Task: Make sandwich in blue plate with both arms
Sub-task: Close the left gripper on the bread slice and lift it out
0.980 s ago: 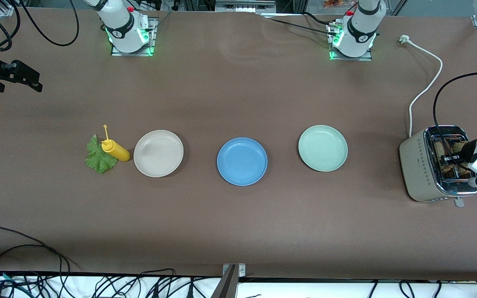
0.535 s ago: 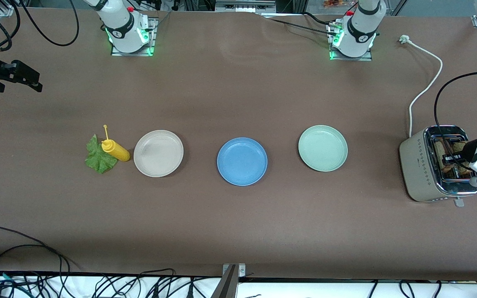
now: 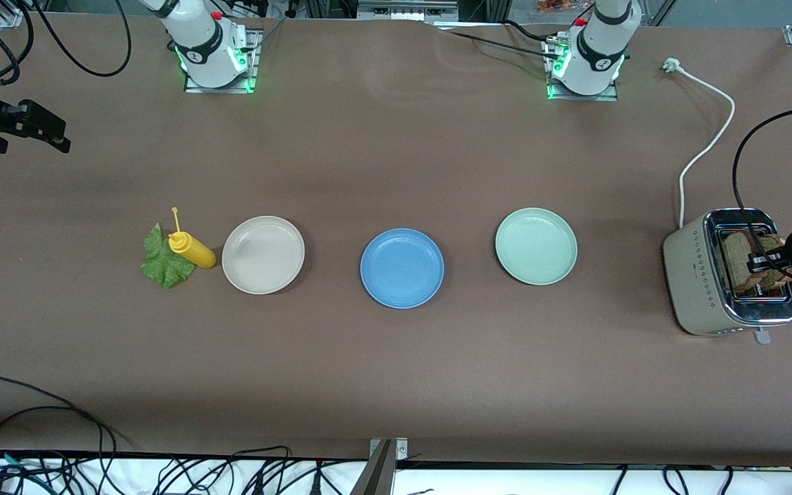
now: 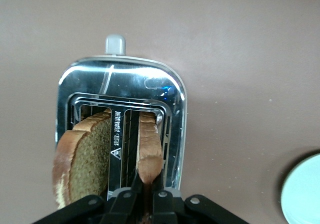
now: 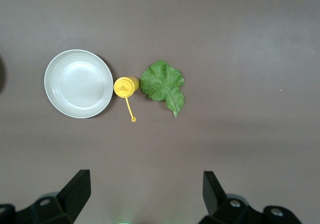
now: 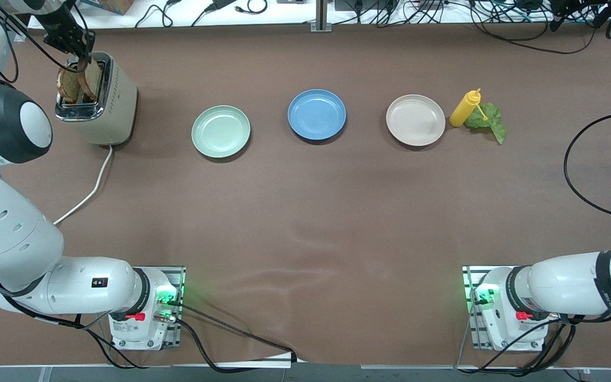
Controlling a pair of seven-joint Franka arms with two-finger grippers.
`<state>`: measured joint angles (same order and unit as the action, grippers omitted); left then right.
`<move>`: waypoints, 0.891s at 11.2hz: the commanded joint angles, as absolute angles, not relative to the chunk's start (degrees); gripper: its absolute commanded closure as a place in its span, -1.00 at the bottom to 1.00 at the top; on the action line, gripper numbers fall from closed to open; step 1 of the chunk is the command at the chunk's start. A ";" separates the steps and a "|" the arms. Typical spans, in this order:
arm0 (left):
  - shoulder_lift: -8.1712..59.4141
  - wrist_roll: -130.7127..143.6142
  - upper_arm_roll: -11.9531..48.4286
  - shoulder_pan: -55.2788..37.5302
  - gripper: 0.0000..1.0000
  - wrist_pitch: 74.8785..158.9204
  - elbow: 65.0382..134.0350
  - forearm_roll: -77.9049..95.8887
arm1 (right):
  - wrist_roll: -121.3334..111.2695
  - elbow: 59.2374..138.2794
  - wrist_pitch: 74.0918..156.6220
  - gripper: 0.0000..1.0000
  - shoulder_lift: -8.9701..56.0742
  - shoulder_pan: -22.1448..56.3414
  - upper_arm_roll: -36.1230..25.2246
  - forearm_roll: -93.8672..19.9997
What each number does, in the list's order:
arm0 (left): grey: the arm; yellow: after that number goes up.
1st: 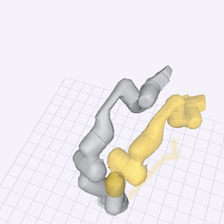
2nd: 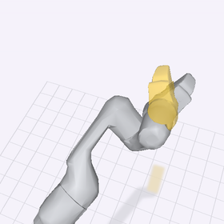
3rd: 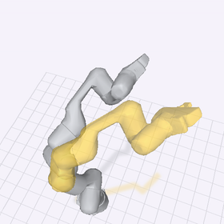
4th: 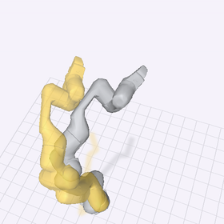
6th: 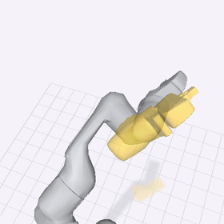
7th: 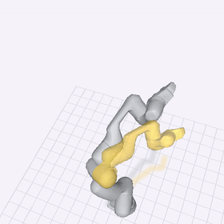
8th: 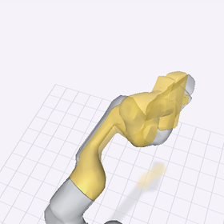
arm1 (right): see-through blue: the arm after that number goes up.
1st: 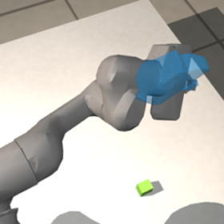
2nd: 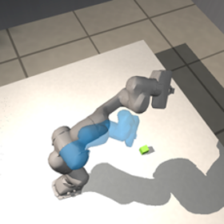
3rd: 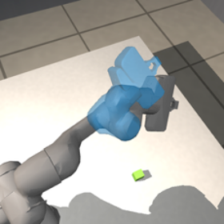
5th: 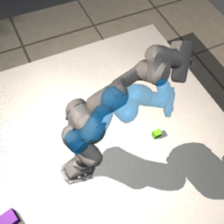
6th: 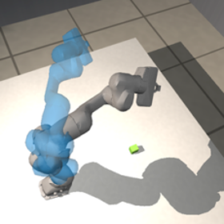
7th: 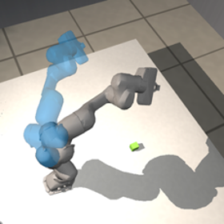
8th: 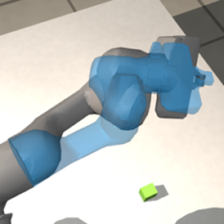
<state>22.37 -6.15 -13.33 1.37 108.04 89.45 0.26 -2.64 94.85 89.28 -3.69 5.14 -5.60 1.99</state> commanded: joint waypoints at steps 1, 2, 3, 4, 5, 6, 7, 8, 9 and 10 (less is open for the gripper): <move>21.71 -7.03 -13.01 1.06 1.00 103.80 84.91 -0.70 | -3.08 93.25 88.15 -1.00 -3.08 4.92 -5.54 1.14; 21.01 -7.03 -12.83 1.05 1.00 103.54 84.82 -0.62 | -2.99 93.25 88.07 -1.00 -3.16 4.92 -5.54 1.14; 20.48 -6.94 -12.75 0.18 1.00 103.36 84.73 -0.62 | -3.08 93.25 88.07 -1.00 -3.16 4.92 -5.62 1.14; 19.70 -6.77 -12.40 0.09 1.00 102.40 84.64 -0.62 | -2.99 93.16 88.07 -1.00 -3.16 4.92 -5.62 1.14; 19.34 -6.77 -11.78 0.00 1.00 101.52 84.64 -0.53 | -3.08 93.25 88.15 -1.00 -3.16 4.92 -5.54 1.14; 18.38 -6.77 -11.17 -0.09 1.00 100.73 83.59 -0.53 | -2.99 93.25 88.15 -1.00 -3.16 4.92 -5.54 1.14; 17.93 -6.68 -10.38 -0.09 1.00 99.59 82.89 -0.53 | -2.99 93.25 88.15 -1.00 -3.16 4.92 -5.54 1.14; 17.76 -6.51 -9.41 -0.09 1.00 98.45 82.62 -0.44 | -3.08 93.25 88.15 -1.00 -3.16 4.92 -5.62 1.14; 17.14 -6.33 -7.93 -0.09 1.00 97.31 82.62 -0.27 | -3.08 93.25 88.15 -1.00 -3.16 4.92 -5.62 1.14; 16.36 -6.15 -6.78 -0.09 1.00 96.95 82.62 1.82 | -3.08 93.25 88.15 -1.00 -3.08 4.92 -5.62 1.14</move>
<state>18.14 -6.10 -9.23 -0.12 99.25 83.02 0.26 -2.64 94.81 89.28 -3.67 5.14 -5.60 1.99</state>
